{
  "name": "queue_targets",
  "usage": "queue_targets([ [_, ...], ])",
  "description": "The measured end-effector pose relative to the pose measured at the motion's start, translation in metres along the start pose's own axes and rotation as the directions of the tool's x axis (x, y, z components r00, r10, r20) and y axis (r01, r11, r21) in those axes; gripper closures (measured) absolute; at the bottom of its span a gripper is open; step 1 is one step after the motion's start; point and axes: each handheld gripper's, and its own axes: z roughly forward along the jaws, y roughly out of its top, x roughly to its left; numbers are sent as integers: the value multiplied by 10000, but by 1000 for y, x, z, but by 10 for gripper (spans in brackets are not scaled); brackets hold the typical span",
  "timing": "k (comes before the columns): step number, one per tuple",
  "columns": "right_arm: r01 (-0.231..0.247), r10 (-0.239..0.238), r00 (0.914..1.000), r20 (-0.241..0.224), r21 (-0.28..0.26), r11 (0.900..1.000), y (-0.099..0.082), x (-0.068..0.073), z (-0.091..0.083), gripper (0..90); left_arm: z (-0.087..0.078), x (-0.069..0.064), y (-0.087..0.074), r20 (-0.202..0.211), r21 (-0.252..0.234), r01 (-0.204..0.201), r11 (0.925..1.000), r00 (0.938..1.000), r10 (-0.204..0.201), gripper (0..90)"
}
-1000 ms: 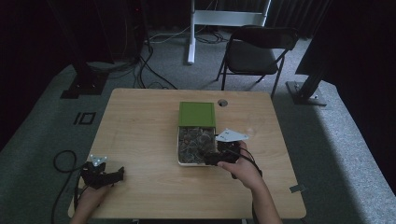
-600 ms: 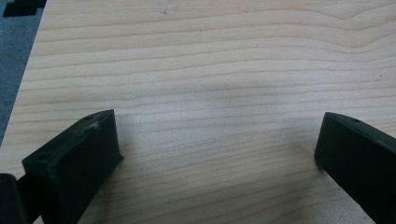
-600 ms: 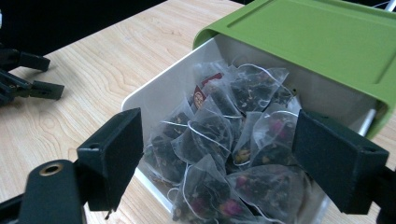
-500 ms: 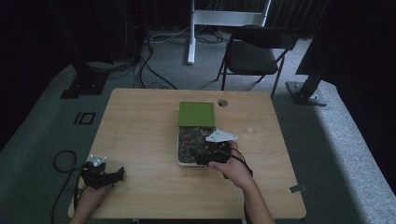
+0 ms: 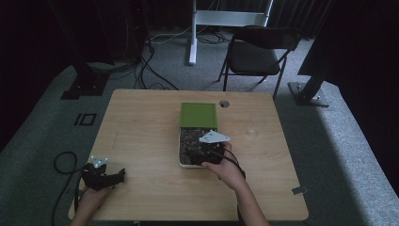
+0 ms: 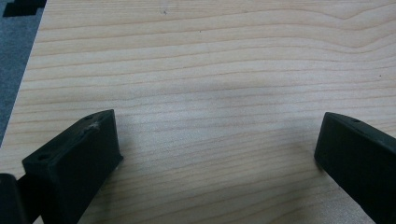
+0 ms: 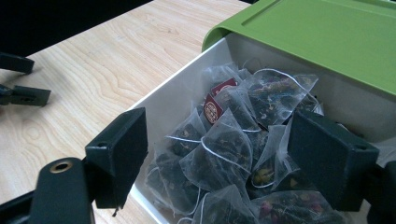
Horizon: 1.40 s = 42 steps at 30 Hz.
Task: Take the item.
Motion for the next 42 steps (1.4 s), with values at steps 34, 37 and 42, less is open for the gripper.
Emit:
queue_targets([
  [34,177,-218,9988,439,914,9957,-17,5,22,591,0,0,0,0,25,-25,10000,10000,25,5],
  [37,354,-386,9988,313,989,9945,-18,5,24,610,0,0,0,0,26,-27,10000,10000,27,5],
  [42,418,-437,9988,201,889,9952,-18,2,24,769,0,0,0,-1,26,-27,10000,10000,27,5],
])
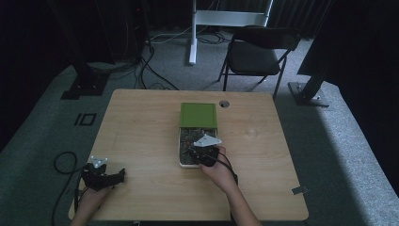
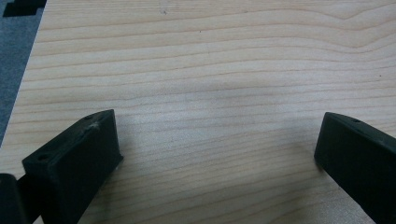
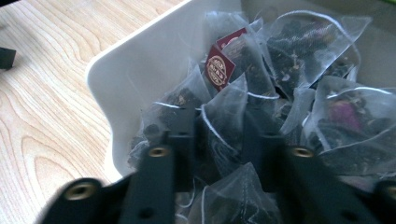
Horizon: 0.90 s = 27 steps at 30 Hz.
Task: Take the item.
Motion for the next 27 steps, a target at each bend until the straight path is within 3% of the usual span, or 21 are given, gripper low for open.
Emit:
queue_targets([
  [5,-211,210,9997,-152,-84,9997,2,-1,-2,787,0,0,0,0,0,-3,10000,10000,3,5],
  [27,-474,479,9989,10,-1210,9915,22,-12,-27,790,0,0,0,-1,-25,22,10000,10000,-22,5],
])
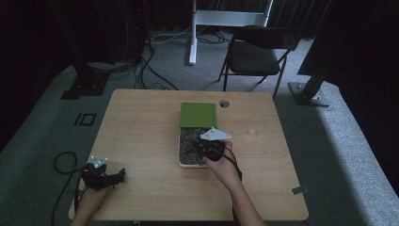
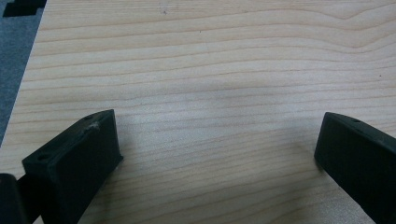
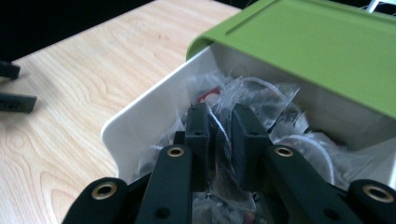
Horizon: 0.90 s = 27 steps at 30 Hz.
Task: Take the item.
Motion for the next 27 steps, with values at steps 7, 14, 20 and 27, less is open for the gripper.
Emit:
queue_targets([
  [7,-73,73,10000,-23,-301,9995,12,-3,-8,790,0,0,0,3,-1,1,10000,10000,-1,5],
  [14,-247,264,9993,249,-683,9974,20,-6,-17,790,0,0,0,2,-4,4,10000,10000,-4,5],
  [20,-187,201,9996,202,-685,9975,23,-10,-20,790,0,0,0,2,-2,-1,10000,10000,1,5],
  [27,-269,298,9989,351,-805,9964,22,-19,-26,790,0,0,0,2,-3,1,10000,10000,-1,5],
])
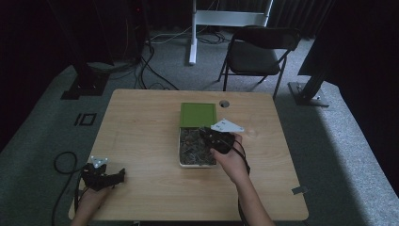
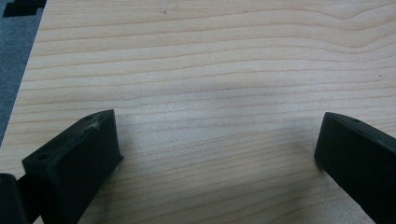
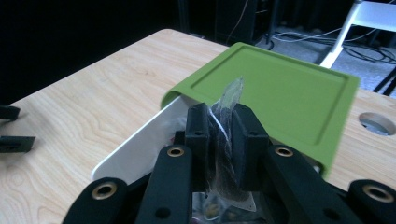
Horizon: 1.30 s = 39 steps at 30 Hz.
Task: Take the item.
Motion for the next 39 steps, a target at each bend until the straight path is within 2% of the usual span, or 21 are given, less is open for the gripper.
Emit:
queue_targets([
  [12,-254,254,9987,432,-8,9997,-1,-22,-11,789,0,0,0,0,0,-3,10000,10000,3,5],
  [23,-640,644,9938,903,-77,9979,-5,-45,-18,788,0,0,0,-1,-1,4,10000,10000,-4,5],
  [33,-1084,1091,9823,1522,-129,9940,-9,-72,-27,788,0,0,0,0,3,2,10000,10000,-2,5],
  [34,-1209,1219,9774,1728,-163,9925,-9,-80,-30,788,0,0,0,0,3,1,10000,10000,-1,5],
  [37,-1231,1236,9751,1839,-144,9923,-10,-86,-31,788,0,0,0,-1,2,2,10000,10000,-2,5],
  [39,-1315,1311,9703,2032,-115,9912,-11,-94,-34,788,0,0,0,0,4,1,10000,10000,-1,5],
])
